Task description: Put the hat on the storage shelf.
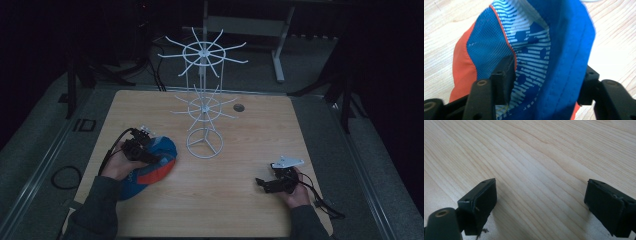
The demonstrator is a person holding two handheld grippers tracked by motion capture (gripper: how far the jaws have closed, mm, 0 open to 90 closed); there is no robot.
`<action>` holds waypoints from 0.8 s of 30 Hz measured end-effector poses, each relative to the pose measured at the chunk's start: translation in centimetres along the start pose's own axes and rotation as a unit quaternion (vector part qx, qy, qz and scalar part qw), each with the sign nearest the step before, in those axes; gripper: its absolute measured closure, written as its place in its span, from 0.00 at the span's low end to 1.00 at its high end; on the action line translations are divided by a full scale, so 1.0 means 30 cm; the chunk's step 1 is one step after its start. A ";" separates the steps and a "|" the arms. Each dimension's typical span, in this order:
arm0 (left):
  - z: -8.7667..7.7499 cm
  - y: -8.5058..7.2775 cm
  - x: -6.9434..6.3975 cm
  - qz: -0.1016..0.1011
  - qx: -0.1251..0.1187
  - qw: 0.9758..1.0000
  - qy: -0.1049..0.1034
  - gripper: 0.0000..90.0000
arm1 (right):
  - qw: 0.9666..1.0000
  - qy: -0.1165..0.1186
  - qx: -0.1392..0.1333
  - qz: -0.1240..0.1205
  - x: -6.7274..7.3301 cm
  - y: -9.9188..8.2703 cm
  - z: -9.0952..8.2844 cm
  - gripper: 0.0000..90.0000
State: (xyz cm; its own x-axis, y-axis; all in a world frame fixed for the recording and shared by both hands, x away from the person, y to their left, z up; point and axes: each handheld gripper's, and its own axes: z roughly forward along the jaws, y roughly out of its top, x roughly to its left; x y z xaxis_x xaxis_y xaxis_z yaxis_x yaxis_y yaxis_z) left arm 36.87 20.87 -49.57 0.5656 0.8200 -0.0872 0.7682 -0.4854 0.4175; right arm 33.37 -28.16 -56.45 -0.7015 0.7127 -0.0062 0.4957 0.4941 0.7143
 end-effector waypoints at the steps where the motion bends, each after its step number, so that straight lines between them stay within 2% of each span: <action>1: 0.004 0.000 -0.001 0.000 0.005 1.000 0.002 0.52 | 1.000 0.000 0.000 0.000 0.000 0.000 0.000 0.12; 4: 0.008 0.000 -0.002 0.002 0.011 1.000 0.005 0.59 | 1.000 0.000 0.000 0.000 0.000 0.000 0.000 0.12; 7: 0.000 -0.001 -0.001 0.002 0.012 1.000 0.011 0.74 | 1.000 0.000 0.000 0.000 0.000 0.000 0.000 0.12; 9: -0.010 -0.003 0.004 0.001 0.009 1.000 0.018 0.85 | 1.000 0.000 0.000 0.000 0.000 0.000 0.000 0.12; 12: -0.030 -0.008 0.016 -0.009 -0.003 1.000 0.026 0.95 | 1.000 0.000 0.000 0.000 0.000 0.000 0.000 0.12; 17: -0.077 -0.016 0.031 -0.012 -0.023 0.999 0.038 0.98 | 1.000 0.000 0.000 0.000 0.000 0.000 0.000 0.12; 24: -0.153 -0.015 0.037 -0.020 -0.068 0.997 0.044 0.98 | 1.000 0.000 0.000 0.000 0.000 0.000 0.000 0.12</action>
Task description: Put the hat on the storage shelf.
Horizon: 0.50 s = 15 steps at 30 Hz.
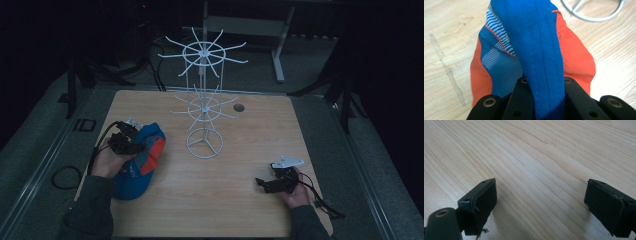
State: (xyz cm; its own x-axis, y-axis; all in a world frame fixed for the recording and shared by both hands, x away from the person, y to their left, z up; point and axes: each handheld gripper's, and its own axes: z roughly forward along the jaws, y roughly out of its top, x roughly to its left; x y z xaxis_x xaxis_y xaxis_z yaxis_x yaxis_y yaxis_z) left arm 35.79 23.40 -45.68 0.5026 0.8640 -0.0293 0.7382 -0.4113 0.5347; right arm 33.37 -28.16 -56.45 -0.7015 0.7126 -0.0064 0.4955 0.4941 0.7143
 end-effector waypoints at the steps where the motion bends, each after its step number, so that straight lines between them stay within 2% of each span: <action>1: -0.009 0.002 0.001 -0.001 -0.005 1.000 0.001 0.98 | 1.000 0.000 0.000 0.000 0.000 0.000 0.000 0.12; 5: -0.039 0.009 0.003 -0.005 -0.027 1.000 0.004 0.98 | 1.000 0.000 0.000 -0.001 0.000 0.000 0.000 0.12; 9: -0.061 0.013 -0.005 0.000 -0.048 0.999 0.008 0.98 | 1.000 0.000 0.000 -0.001 0.000 0.000 0.000 0.12; 15: -0.097 0.020 -0.004 -0.003 -0.078 0.997 0.007 0.98 | 1.000 0.000 0.000 0.000 0.000 0.000 0.000 0.12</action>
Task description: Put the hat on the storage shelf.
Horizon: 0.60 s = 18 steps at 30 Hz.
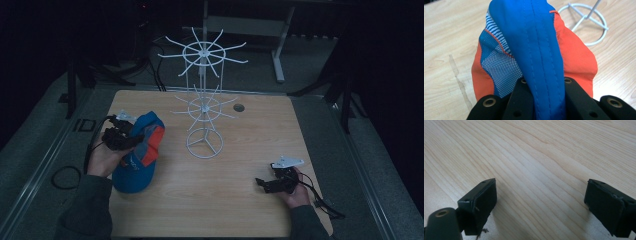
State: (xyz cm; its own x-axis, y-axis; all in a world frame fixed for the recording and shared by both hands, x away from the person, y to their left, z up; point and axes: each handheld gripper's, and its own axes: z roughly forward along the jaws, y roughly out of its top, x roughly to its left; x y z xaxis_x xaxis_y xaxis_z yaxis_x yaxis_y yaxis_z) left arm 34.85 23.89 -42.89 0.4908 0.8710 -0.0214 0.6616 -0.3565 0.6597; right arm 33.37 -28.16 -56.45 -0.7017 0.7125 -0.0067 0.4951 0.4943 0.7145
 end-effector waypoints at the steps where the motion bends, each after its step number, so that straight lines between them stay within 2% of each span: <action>1: -0.007 0.002 0.002 -0.002 -0.007 1.000 0.001 0.98 | 1.000 0.000 0.000 0.000 0.000 0.000 0.000 0.12; 7: -0.042 0.008 0.010 -0.012 -0.044 0.999 0.003 0.98 | 1.000 0.000 0.000 0.000 0.000 0.000 0.000 0.12; 18: -0.084 0.025 0.015 -0.018 -0.074 0.997 0.011 0.98 | 1.000 0.000 0.001 0.000 0.000 0.000 0.000 0.12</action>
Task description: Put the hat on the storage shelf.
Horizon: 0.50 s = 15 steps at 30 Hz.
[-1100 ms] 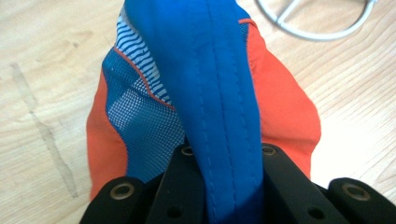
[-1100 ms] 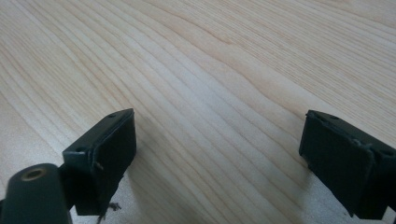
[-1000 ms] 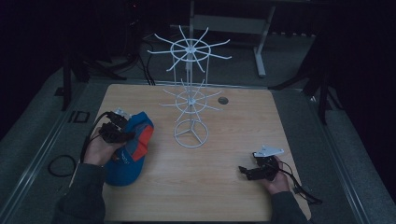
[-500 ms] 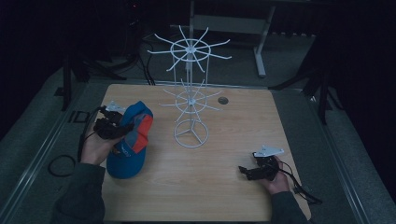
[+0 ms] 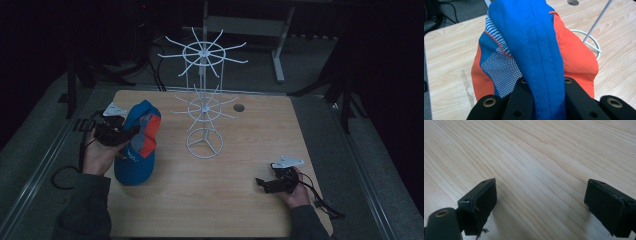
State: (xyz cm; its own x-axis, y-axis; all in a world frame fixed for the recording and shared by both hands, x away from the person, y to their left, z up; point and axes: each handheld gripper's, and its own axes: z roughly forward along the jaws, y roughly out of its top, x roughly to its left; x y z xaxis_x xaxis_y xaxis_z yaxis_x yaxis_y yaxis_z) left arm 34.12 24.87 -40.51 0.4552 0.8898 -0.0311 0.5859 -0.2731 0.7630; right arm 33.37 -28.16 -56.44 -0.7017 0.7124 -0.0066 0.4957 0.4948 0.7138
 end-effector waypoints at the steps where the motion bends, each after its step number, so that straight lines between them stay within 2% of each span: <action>1: -0.002 0.002 0.000 0.000 -0.002 1.000 0.001 0.98 | 1.000 0.000 0.000 0.000 0.000 0.000 0.000 0.12; 15: -0.043 0.038 0.023 -0.015 -0.039 0.999 0.011 0.98 | 1.000 0.000 -0.001 0.000 0.000 0.000 0.001 0.12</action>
State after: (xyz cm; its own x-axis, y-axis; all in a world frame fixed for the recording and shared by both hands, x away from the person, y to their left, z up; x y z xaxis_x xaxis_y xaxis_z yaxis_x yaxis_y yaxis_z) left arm 34.24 25.66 -38.84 0.4241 0.9047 -0.0409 0.5442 -0.2185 0.8100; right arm 33.37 -28.15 -56.45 -0.7011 0.7131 -0.0064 0.4949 0.4930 0.7156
